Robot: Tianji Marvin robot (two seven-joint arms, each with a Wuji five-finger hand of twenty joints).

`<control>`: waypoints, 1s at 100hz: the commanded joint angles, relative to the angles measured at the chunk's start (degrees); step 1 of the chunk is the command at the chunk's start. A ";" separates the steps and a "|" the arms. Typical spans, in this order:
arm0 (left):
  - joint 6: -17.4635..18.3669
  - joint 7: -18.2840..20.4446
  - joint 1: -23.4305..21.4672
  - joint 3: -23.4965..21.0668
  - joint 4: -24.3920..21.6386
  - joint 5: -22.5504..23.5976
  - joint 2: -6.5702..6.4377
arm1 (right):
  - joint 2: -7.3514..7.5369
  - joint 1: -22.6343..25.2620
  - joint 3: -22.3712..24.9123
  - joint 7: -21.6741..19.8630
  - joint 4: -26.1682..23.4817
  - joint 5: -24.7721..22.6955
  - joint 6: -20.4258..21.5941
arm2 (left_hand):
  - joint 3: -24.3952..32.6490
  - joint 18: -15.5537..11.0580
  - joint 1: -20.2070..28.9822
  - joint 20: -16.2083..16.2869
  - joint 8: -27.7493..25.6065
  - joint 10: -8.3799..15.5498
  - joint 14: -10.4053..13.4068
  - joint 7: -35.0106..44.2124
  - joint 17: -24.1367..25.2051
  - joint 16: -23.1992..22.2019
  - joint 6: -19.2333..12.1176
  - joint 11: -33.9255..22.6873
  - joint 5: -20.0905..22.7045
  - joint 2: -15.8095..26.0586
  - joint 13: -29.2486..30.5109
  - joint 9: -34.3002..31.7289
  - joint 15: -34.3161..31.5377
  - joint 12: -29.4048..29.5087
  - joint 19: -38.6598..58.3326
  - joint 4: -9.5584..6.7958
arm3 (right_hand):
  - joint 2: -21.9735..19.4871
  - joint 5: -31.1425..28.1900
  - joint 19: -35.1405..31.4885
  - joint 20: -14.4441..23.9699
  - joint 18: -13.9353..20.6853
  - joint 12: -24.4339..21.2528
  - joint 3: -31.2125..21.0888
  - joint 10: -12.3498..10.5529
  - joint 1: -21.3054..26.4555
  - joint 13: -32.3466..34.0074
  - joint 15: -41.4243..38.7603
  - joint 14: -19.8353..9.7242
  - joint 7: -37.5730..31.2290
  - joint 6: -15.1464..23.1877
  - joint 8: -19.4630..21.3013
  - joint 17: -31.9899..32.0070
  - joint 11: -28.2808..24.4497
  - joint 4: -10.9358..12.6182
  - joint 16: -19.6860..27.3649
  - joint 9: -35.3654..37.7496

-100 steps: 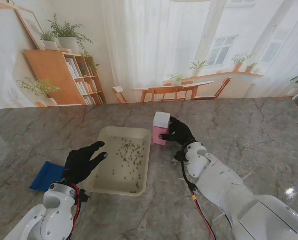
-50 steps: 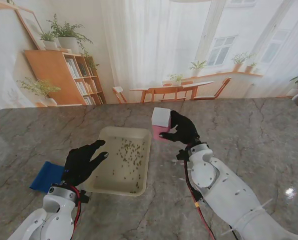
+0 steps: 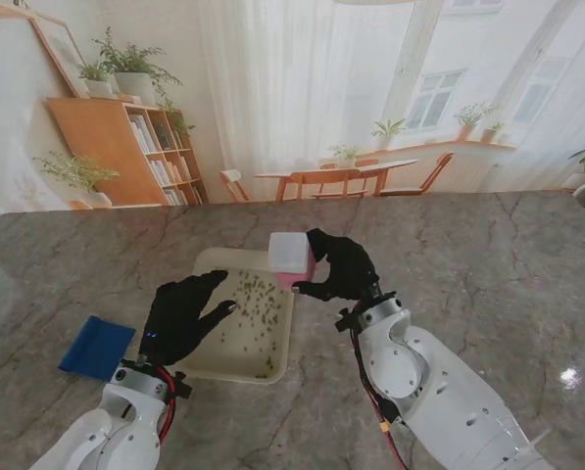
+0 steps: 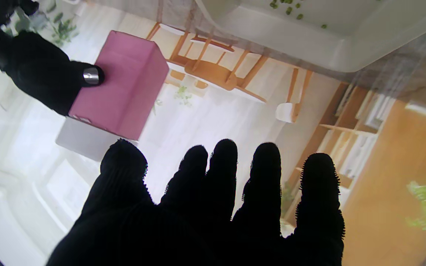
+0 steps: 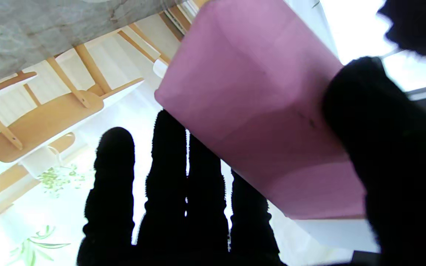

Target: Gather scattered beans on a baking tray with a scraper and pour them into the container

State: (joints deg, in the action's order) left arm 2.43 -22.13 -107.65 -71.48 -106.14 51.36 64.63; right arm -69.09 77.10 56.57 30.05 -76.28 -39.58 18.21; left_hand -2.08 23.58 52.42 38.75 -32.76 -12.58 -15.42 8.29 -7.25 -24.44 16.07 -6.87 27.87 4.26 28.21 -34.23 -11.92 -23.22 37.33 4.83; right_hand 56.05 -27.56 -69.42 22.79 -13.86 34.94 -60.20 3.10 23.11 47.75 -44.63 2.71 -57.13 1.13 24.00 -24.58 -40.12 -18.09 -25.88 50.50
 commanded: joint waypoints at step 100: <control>8.64 13.47 11.26 4.20 -3.40 14.59 -3.84 | 1.99 -1.19 -6.10 4.88 -0.58 -10.89 -2.40 | 0.72 -7.66 -4.51 -9.65 8.28 -5.45 -0.27 -3.59 4.75 6.14 12.18 3.16 -15.13 -9.36 -13.10 15.23 2.85 6.65 -8.70 -4.07 | -8.28 -5.81 0.01 -1.40 0.75 7.14 -11.15 -10.63 10.53 4.15 -0.49 -5.06 -7.59 13.95 5.26 -1.85 -8.32 3.48 -2.19 8.75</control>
State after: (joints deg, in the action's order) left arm 10.83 -9.25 -97.31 -67.39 -110.18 66.03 60.92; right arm -67.13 76.02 50.64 35.37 -76.99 -50.23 15.32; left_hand -2.20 17.85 46.77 29.01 -23.61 -19.19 -16.08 3.96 -2.34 -17.74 27.27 -3.48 11.75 -4.17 13.98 -17.90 -8.60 -16.37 26.90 4.83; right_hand 56.20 -28.29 -69.42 21.93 -13.81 35.68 -60.19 3.10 22.90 49.03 -43.65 2.71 -56.59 1.13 24.14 -26.02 -40.12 -18.12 -25.98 51.03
